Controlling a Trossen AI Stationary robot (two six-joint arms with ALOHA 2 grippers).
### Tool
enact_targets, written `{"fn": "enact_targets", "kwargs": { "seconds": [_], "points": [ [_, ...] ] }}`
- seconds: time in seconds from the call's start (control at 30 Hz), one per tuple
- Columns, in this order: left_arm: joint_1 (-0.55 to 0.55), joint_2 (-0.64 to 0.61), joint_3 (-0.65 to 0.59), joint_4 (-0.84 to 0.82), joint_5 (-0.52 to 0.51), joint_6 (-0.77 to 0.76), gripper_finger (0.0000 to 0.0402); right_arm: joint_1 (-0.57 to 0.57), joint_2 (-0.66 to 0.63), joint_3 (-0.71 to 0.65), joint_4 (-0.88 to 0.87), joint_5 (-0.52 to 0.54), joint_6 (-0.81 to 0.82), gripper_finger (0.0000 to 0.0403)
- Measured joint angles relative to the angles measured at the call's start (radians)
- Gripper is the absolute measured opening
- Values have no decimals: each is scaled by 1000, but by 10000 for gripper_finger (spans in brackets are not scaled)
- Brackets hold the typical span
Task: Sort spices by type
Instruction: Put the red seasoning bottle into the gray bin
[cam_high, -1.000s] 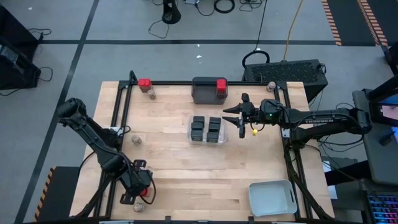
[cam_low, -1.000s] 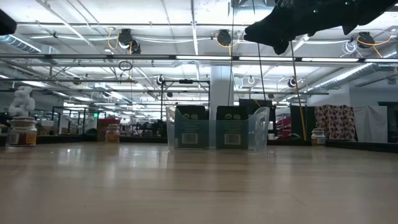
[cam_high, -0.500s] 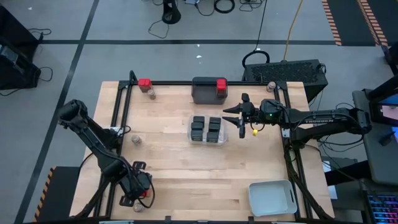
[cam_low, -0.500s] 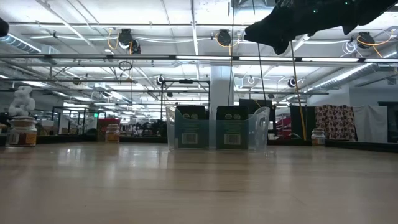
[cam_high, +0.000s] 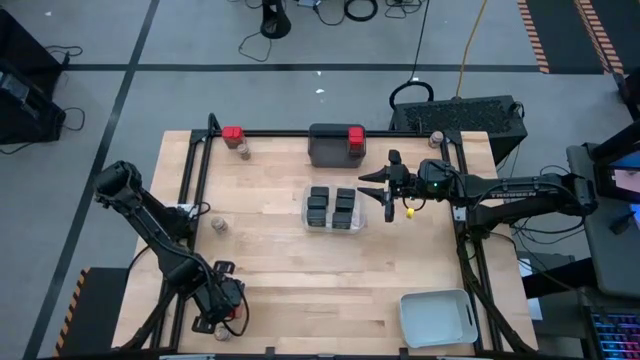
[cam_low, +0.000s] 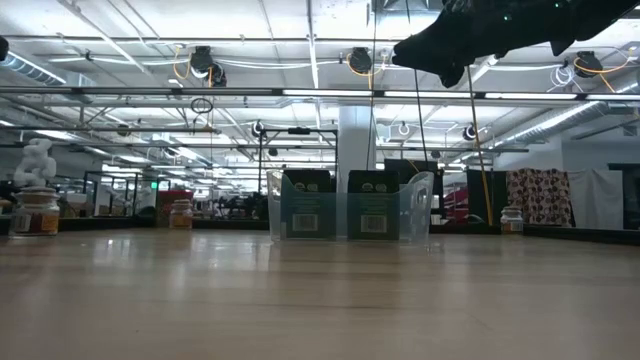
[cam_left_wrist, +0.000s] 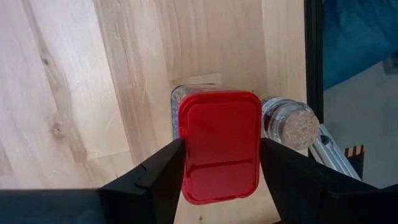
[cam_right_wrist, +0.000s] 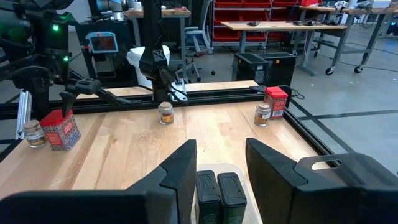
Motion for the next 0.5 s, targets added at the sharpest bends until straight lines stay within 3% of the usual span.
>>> {"fn": "enact_targets", "kwargs": {
  "seconds": [0.5],
  "points": [
    [53, -53, 24, -29, -38, 12, 212, 0, 0, 0, 0, 0, 0, 121]
  ]
}}
